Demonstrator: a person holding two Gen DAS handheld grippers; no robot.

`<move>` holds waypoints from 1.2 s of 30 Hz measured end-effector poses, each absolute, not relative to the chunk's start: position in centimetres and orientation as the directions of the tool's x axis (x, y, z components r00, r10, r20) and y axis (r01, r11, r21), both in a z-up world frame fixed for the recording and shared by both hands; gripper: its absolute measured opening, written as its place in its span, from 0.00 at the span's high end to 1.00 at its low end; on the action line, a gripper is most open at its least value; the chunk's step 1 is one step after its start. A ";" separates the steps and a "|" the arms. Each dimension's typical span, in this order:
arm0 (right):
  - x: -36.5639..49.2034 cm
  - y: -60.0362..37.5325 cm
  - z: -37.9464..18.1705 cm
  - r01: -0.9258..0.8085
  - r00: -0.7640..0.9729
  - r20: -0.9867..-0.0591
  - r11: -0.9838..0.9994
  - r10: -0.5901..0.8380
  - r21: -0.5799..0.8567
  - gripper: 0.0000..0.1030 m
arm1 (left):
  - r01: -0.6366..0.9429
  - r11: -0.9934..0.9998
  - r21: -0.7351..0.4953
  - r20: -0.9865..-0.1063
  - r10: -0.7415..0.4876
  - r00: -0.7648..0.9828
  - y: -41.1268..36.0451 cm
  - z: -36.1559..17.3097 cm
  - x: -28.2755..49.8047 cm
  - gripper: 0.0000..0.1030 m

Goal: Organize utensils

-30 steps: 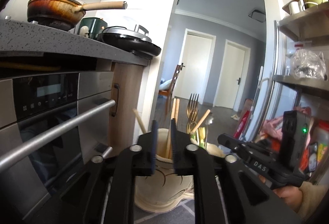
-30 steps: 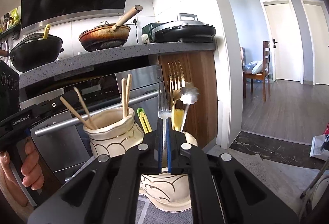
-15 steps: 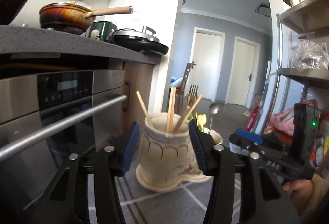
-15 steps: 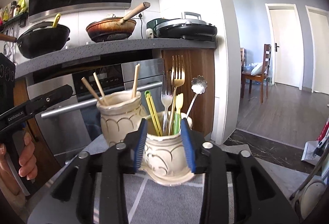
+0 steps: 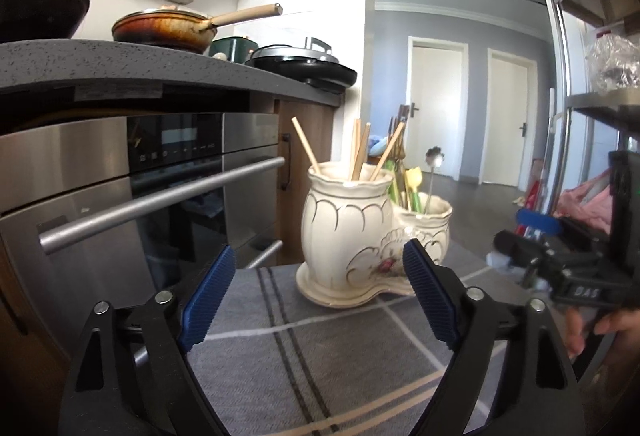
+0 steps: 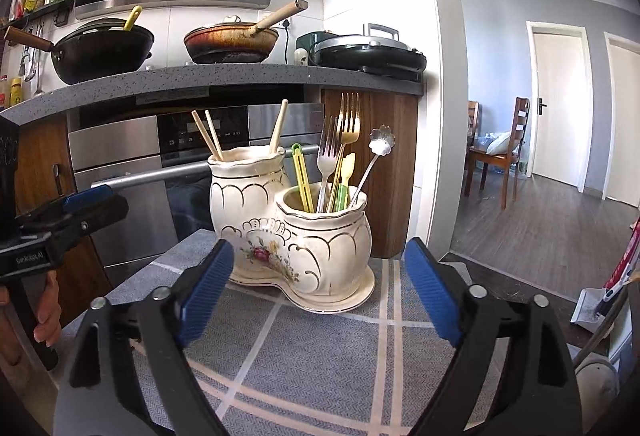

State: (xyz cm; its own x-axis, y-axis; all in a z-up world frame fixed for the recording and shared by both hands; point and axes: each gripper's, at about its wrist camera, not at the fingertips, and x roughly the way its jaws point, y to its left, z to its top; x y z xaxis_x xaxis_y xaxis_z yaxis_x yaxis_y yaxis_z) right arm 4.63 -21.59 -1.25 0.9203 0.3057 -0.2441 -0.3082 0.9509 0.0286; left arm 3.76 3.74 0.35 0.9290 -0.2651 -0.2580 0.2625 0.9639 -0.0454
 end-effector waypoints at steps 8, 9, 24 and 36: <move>4.2 -21.7 -1.7 -0.281 0.940 -0.202 0.960 0.276 0.005 0.05 | 0.216 0.976 -0.028 -0.257 -0.216 0.942 4.0 -0.6 3.4 0.09; 4.2 -21.5 -1.8 -0.283 0.941 -0.197 0.959 0.276 -0.006 0.05 | 0.215 0.976 -0.028 -0.259 -0.214 0.942 4.0 -0.7 3.4 0.09; 4.6 -21.8 -2.1 -0.268 0.944 -0.195 0.963 0.265 0.012 0.05 | 0.213 0.977 0.021 -0.257 -0.200 0.945 3.3 -1.1 3.4 0.06; 4.8 -21.8 -2.1 -0.273 0.940 -0.210 0.962 0.269 0.014 0.05 | 0.191 0.981 0.027 -0.265 -0.177 0.948 3.3 -1.2 3.5 0.05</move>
